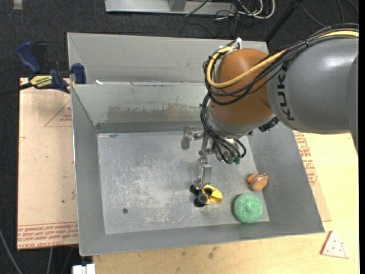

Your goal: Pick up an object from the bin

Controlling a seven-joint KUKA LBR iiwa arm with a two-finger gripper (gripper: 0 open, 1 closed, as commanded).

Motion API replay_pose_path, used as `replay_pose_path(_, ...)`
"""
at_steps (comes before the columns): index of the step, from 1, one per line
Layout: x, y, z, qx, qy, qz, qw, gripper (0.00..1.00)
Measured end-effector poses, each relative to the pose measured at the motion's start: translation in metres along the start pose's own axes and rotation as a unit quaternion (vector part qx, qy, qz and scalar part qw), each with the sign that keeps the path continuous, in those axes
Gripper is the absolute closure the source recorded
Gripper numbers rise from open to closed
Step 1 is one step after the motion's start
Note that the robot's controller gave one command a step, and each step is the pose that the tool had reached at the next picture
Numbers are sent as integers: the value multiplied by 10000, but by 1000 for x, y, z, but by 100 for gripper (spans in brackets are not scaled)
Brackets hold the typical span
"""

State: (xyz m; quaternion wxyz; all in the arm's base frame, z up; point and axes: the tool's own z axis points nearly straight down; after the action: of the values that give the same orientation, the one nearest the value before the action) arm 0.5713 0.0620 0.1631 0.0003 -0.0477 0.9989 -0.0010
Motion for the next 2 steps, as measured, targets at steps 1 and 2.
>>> replay_pose_path(1, 32, -14, 18, -20, -6, -531, 9986, 0)
replay_pose_path(2, 12, -46, 49, -16, -17, -153, 9999, 0)
